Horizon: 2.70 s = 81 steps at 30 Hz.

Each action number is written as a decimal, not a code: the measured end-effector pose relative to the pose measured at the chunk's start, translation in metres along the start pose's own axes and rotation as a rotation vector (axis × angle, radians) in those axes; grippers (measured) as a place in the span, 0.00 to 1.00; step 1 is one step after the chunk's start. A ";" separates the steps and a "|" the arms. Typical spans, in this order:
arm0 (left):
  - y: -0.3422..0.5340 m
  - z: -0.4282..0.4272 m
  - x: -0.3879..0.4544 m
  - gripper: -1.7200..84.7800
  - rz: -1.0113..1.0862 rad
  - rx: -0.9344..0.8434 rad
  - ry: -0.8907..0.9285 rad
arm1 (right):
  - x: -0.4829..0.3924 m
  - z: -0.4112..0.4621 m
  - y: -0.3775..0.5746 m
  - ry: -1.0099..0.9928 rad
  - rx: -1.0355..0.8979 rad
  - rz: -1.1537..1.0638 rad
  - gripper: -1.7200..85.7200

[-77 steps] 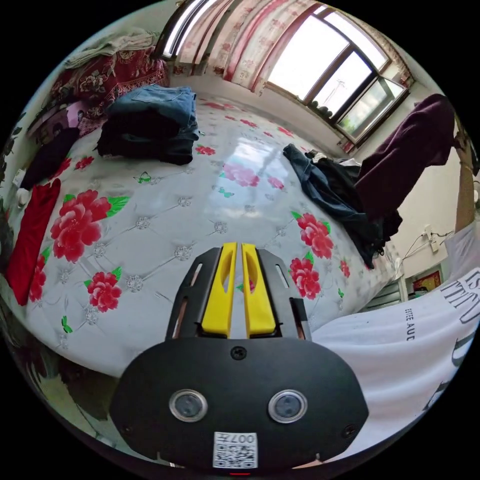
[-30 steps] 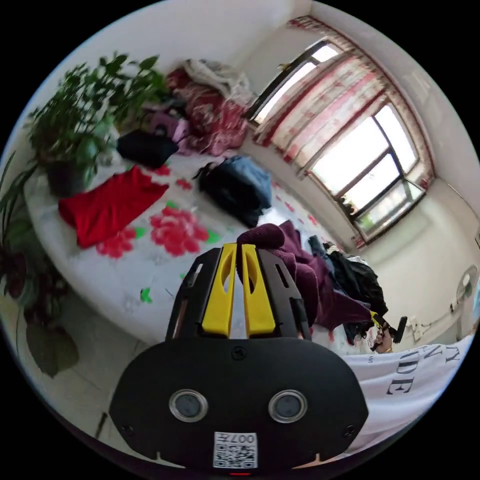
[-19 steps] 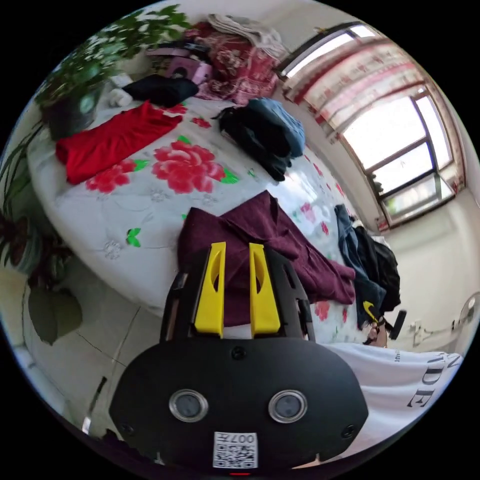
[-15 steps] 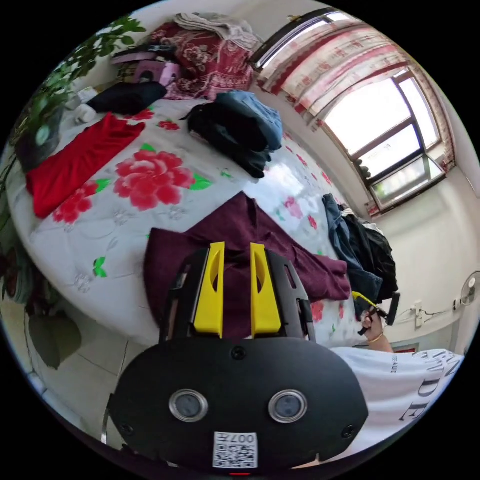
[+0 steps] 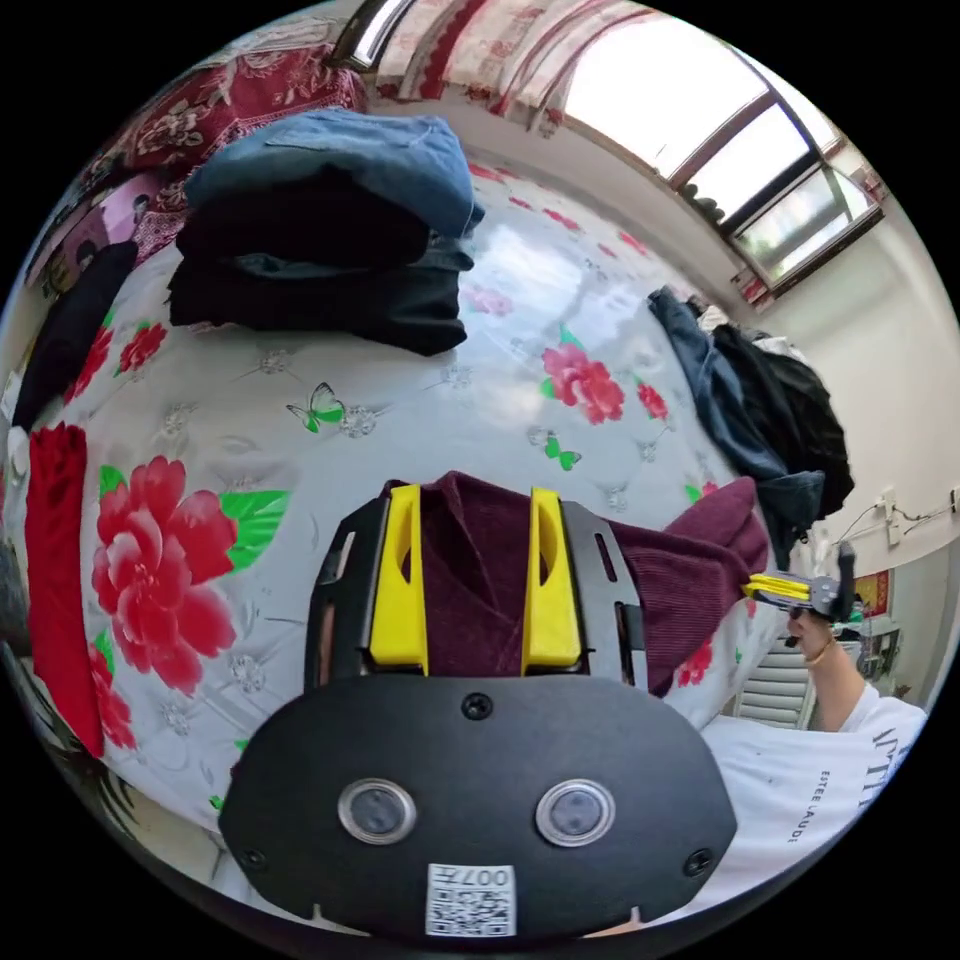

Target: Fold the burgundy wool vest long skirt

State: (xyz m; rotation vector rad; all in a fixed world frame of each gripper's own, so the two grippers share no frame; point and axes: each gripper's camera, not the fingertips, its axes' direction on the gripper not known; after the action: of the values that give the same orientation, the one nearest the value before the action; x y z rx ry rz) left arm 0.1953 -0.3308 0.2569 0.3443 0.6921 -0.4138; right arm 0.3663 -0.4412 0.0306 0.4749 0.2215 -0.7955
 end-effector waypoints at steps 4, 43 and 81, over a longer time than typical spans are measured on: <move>-0.011 0.049 0.012 0.15 0.136 -0.131 -0.240 | 0.041 -0.030 0.038 -0.078 0.131 0.248 0.11; 0.169 -0.306 -0.006 0.06 0.222 0.414 0.048 | 0.062 -0.168 0.276 -0.445 0.776 0.394 0.02; 0.278 -0.290 -0.256 0.01 -0.602 0.614 0.175 | -0.105 -0.019 0.168 -0.365 0.334 0.369 0.02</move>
State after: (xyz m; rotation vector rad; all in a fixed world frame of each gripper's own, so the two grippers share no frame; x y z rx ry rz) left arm -0.0073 0.1002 0.2672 0.7610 0.8275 -1.1896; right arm 0.4172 -0.2648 0.1071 0.6516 -0.3364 -0.5424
